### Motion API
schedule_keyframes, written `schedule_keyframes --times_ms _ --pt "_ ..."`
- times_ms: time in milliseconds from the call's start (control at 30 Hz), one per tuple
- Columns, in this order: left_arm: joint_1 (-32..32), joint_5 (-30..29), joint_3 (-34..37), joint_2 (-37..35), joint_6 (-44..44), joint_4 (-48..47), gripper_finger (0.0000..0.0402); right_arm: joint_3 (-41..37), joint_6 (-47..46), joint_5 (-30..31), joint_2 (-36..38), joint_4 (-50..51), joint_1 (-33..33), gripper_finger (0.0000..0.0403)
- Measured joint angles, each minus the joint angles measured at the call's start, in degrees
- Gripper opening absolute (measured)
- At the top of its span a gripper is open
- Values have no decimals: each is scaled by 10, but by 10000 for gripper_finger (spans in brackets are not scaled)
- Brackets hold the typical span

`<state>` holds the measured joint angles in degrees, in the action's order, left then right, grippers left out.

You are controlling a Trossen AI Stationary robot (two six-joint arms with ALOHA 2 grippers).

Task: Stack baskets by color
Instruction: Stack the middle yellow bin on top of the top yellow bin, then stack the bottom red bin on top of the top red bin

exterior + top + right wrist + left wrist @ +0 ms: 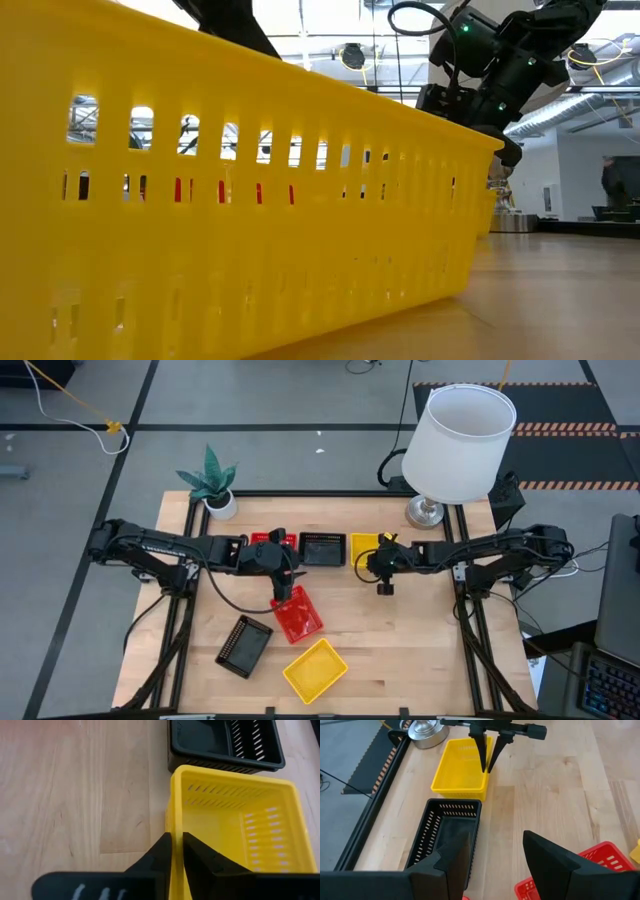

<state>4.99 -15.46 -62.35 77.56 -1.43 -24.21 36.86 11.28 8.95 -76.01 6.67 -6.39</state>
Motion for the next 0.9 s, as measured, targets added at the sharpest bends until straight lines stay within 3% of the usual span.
schedule_keyframes --times_ms 300,467,667,900 --pt "0 0 0 0 0 0 186 0 -18 8 1 0 0 134" --pt "0 0 0 0 0 0 186 0 -32 7 26 -1 0 165" --pt "0 0 0 0 0 0 186 0 -48 -2 66 -14 1 169" --pt "0 0 0 0 1 1 186 0 -61 -5 73 -99 2 143"
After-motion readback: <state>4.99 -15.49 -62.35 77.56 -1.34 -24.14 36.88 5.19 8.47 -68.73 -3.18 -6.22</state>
